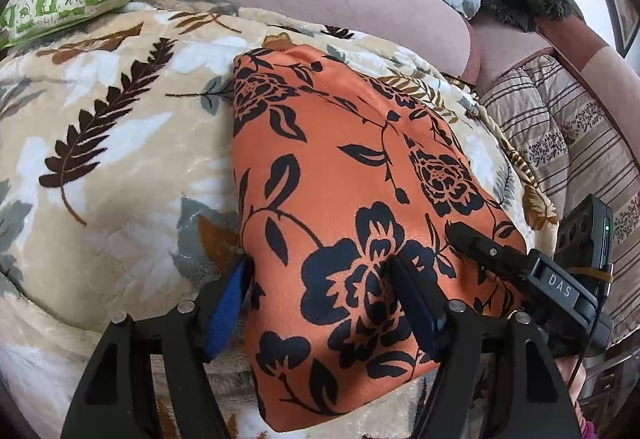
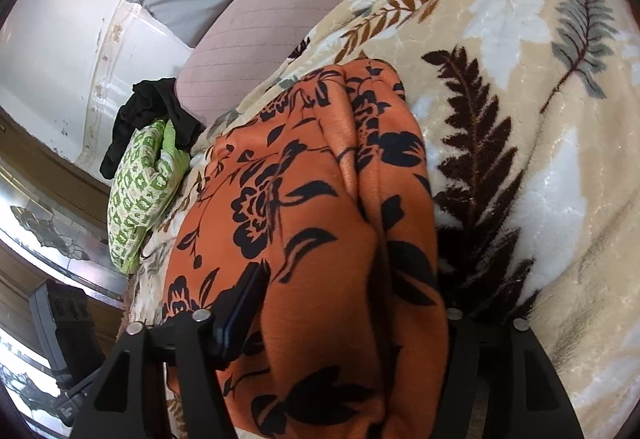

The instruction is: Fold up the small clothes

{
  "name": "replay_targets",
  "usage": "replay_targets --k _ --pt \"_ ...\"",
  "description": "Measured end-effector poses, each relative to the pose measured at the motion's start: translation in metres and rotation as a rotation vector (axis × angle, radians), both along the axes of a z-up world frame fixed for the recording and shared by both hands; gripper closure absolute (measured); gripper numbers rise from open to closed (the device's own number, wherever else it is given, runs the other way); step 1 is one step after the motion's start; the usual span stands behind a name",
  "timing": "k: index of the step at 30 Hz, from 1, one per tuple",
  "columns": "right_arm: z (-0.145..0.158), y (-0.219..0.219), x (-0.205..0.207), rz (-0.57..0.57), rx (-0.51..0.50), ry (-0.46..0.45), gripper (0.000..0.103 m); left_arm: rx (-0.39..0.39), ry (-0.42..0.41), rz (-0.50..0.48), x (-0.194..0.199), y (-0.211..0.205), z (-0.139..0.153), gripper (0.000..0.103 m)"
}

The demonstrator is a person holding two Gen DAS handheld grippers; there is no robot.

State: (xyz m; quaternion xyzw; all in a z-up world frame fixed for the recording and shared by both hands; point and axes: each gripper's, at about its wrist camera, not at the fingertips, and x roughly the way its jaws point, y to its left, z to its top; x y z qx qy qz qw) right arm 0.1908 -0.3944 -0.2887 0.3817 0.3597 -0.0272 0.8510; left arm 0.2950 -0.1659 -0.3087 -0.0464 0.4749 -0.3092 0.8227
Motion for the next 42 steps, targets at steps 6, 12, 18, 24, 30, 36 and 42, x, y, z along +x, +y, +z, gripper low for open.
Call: replay_targets --k 6,12,18,24,30,36,42 --pt "0.002 0.003 0.0 0.01 -0.031 -0.011 0.04 0.012 -0.034 -0.003 -0.005 -0.002 0.005 0.045" --pt "0.013 0.015 -0.002 0.012 -0.131 -0.02 0.051 0.023 -0.071 0.002 -0.008 -0.002 0.01 0.054" --pt "0.025 0.023 -0.001 0.014 -0.2 -0.029 0.054 0.035 -0.115 0.002 -0.012 -0.002 0.018 0.059" --pt "0.035 0.03 -0.001 0.022 -0.238 -0.043 0.055 0.025 -0.124 0.014 -0.013 0.002 0.024 0.06" --pt "0.047 0.037 -0.001 0.042 -0.267 -0.07 0.055 0.02 -0.141 0.024 -0.016 0.006 0.035 0.06" --pt "0.044 0.04 0.003 0.085 -0.249 -0.03 0.055 0.075 -0.101 0.018 -0.013 0.004 0.026 0.058" --pt "0.017 0.011 0.018 0.094 -0.038 0.08 0.04 0.027 -0.028 0.043 0.007 0.015 0.02 0.038"
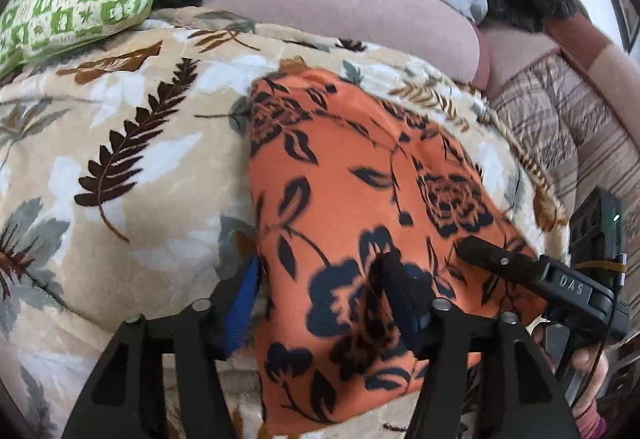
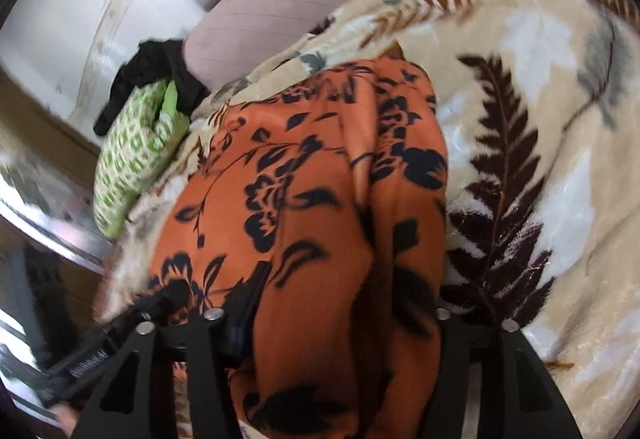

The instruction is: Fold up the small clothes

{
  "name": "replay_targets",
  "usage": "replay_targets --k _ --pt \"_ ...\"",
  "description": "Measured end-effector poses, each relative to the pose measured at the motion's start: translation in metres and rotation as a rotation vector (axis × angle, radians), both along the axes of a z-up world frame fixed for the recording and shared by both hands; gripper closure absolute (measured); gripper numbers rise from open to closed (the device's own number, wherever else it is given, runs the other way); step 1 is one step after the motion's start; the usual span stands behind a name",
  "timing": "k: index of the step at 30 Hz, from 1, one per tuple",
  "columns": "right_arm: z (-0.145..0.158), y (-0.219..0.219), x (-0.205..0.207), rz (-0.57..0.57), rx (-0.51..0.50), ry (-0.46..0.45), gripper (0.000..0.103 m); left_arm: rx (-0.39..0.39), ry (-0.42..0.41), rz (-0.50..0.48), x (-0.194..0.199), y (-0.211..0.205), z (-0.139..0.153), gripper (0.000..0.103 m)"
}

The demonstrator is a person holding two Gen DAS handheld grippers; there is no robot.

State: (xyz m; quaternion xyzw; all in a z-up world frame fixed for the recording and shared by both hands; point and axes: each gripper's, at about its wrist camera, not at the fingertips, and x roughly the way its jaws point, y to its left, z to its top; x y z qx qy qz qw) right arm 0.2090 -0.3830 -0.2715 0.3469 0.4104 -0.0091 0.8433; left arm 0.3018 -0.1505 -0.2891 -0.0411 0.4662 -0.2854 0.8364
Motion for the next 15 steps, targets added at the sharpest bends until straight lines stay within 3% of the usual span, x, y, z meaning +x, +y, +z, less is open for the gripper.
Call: replay_targets --k 6,12,15 --pt "-0.01 -0.049 -0.008 -0.112 0.226 -0.073 0.034 -0.109 0.083 0.058 0.029 0.018 -0.007 0.031" --pt "-0.028 -0.066 0.023 -0.1 0.343 -0.072 0.034 -0.14 0.15 -0.011 0.036 0.003 -0.022 0.03" --pt "-0.027 -0.059 0.039 -0.047 0.314 -0.051 0.033 -0.124 0.144 -0.031 0.036 -0.007 -0.026 0.029"
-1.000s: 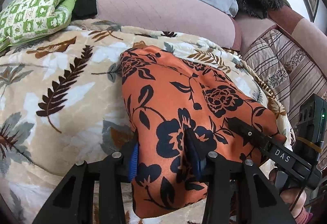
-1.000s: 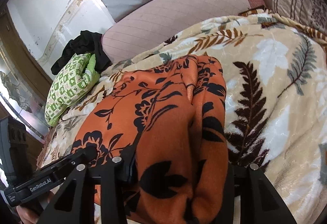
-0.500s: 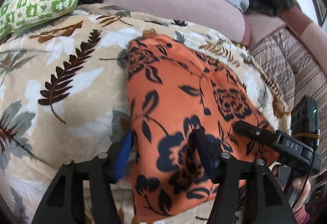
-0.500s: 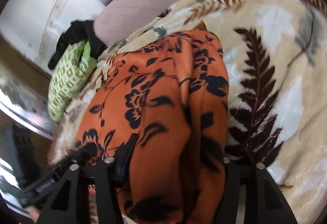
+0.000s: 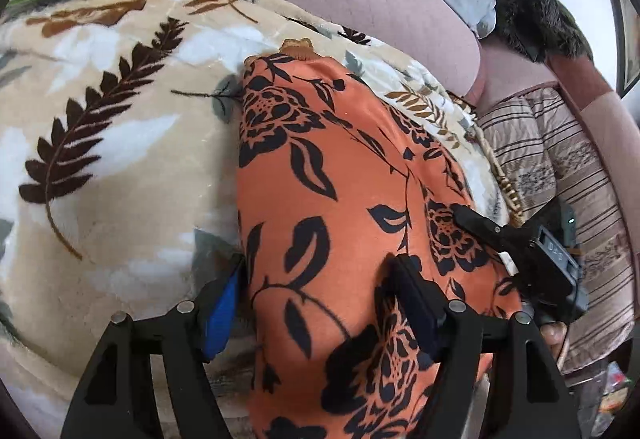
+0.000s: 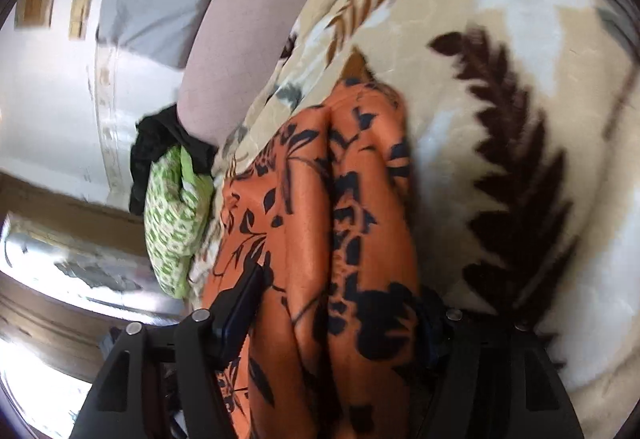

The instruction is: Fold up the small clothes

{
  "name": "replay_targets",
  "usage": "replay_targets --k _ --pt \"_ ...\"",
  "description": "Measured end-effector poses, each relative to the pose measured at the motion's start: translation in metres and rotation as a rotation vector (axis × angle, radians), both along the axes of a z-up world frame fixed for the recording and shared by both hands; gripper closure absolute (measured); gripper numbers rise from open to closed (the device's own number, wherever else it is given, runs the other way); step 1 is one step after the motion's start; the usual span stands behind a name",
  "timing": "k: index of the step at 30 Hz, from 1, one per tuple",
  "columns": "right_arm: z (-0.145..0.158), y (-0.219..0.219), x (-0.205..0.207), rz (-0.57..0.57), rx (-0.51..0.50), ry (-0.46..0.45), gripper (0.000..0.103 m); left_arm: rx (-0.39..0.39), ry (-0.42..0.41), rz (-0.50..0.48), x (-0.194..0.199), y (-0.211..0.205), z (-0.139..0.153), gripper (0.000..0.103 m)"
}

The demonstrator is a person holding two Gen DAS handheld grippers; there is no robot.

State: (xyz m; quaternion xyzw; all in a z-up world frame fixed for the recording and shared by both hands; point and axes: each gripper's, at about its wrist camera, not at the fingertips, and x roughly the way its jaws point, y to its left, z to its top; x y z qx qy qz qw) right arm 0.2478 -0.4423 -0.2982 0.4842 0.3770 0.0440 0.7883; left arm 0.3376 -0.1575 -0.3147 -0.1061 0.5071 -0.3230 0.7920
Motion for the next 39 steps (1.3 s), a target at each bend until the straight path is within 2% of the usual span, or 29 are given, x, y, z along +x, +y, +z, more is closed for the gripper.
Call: replay_targets --k 2,4,5,7,9,12,16,24,30,39 --pt "0.001 0.006 0.005 0.029 -0.028 0.004 0.033 0.015 -0.023 -0.011 -0.002 -0.004 0.001 0.029" --pt "0.001 0.013 0.008 0.038 -0.065 -0.002 0.043 0.031 -0.052 -0.017 -0.006 -0.007 0.003 0.031" --pt "0.001 0.015 0.009 0.037 -0.079 -0.002 0.051 0.039 -0.069 -0.02 -0.008 -0.008 0.005 0.034" --pt "0.001 0.019 0.007 0.023 -0.094 -0.014 0.055 0.07 -0.11 -0.026 -0.014 -0.012 0.01 0.046" --pt "0.007 0.024 0.004 0.018 -0.134 -0.033 0.058 0.083 -0.141 -0.033 -0.017 -0.015 0.014 0.051" --pt "0.021 0.033 -0.001 0.02 -0.206 -0.063 0.059 0.08 -0.165 -0.034 -0.022 -0.011 0.022 0.056" --pt "0.041 0.045 -0.006 0.021 -0.253 -0.107 0.06 0.075 -0.198 -0.021 -0.028 -0.005 0.036 0.057" --pt "0.075 0.065 -0.015 0.018 -0.255 -0.172 0.06 0.079 -0.279 0.002 -0.047 0.013 0.068 0.057" --pt "0.096 0.079 -0.032 0.009 -0.228 -0.201 0.06 0.087 -0.309 0.01 -0.066 0.033 0.087 0.057" --pt "0.125 0.124 -0.056 0.035 -0.276 -0.234 0.06 0.118 -0.353 0.027 -0.098 0.069 0.105 0.057"
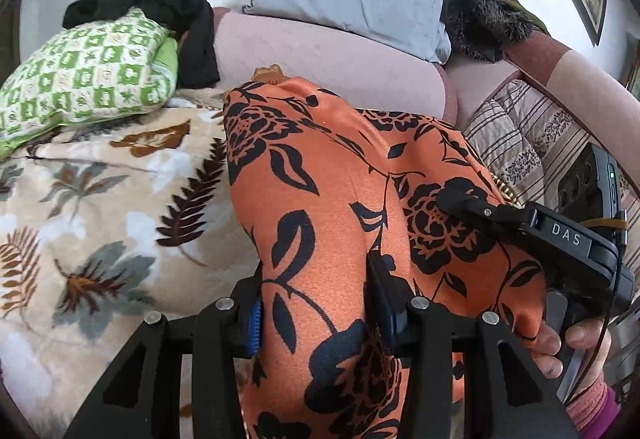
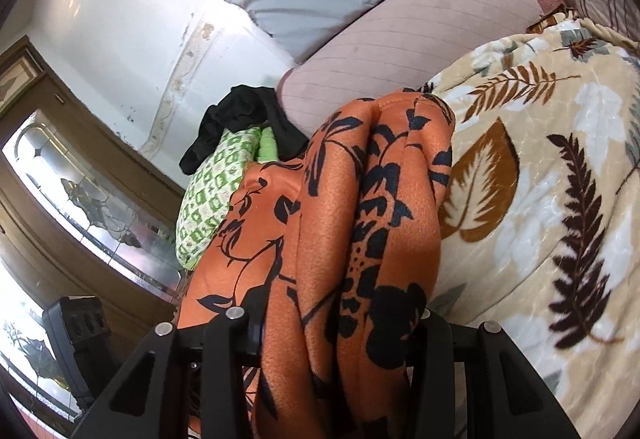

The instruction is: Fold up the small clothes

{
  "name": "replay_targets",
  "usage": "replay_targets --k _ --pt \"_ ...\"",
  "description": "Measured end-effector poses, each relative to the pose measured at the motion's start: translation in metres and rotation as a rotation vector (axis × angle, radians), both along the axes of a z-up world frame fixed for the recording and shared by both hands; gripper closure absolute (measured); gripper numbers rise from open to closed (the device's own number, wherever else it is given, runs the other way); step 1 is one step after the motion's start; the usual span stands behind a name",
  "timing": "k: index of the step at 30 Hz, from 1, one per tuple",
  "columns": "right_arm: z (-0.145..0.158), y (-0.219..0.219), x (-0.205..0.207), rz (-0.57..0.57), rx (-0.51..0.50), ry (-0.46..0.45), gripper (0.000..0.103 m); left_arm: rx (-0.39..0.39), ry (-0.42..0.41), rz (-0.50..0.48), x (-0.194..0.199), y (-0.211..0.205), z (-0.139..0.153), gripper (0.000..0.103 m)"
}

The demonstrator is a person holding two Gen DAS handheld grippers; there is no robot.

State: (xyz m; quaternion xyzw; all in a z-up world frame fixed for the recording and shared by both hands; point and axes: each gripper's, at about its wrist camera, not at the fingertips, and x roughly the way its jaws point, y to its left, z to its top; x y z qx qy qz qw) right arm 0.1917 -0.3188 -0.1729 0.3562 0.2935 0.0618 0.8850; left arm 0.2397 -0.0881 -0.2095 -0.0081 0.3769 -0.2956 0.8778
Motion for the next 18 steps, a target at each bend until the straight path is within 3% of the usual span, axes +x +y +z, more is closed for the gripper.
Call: replay_targets --k 8,18 --pt "0.002 0.04 -0.019 0.037 -0.006 0.013 0.06 0.014 0.01 0.024 -0.024 0.033 0.0 0.057" --pt "0.002 0.062 -0.045 0.04 -0.005 0.018 0.06 0.037 -0.003 0.039 -0.048 0.045 0.004 0.057"
